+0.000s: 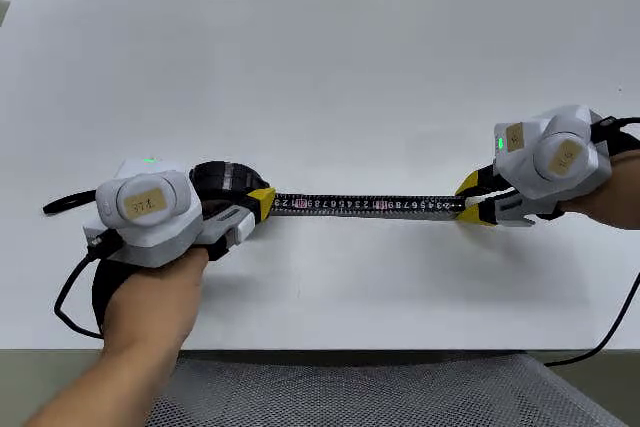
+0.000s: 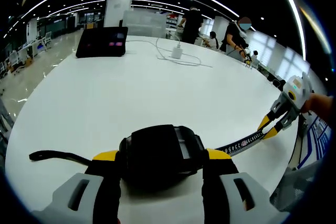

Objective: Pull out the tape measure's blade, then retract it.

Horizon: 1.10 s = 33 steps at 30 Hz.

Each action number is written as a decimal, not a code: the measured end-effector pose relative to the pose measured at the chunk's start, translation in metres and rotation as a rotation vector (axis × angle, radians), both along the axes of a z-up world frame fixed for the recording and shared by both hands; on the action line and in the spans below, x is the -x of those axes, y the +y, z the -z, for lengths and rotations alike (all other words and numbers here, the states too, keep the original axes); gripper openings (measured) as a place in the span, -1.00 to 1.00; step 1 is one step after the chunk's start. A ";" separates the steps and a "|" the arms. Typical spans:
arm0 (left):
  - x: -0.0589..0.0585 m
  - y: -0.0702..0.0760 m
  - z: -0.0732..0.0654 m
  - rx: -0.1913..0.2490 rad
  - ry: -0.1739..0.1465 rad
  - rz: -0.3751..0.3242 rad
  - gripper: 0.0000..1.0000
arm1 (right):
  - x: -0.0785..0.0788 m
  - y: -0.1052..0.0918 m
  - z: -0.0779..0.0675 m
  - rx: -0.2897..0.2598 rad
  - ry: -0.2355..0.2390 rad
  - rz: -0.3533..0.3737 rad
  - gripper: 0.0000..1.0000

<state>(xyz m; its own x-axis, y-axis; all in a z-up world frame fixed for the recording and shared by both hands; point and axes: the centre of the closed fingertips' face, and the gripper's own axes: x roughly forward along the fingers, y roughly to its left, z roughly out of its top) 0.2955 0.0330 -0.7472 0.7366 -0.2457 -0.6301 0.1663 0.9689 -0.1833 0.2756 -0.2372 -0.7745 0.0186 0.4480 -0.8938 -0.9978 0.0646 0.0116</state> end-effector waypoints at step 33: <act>0.001 0.001 0.001 0.023 0.013 0.011 0.12 | -0.002 0.013 -0.002 -0.020 0.009 -0.006 -0.80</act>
<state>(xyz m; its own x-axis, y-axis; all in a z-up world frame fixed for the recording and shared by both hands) 0.2947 0.0337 -0.7478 0.7254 -0.2677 -0.6342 0.1739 0.9627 -0.2075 0.2779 -0.2240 -0.7720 0.0082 0.4661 -0.8847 -0.9980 0.0588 0.0218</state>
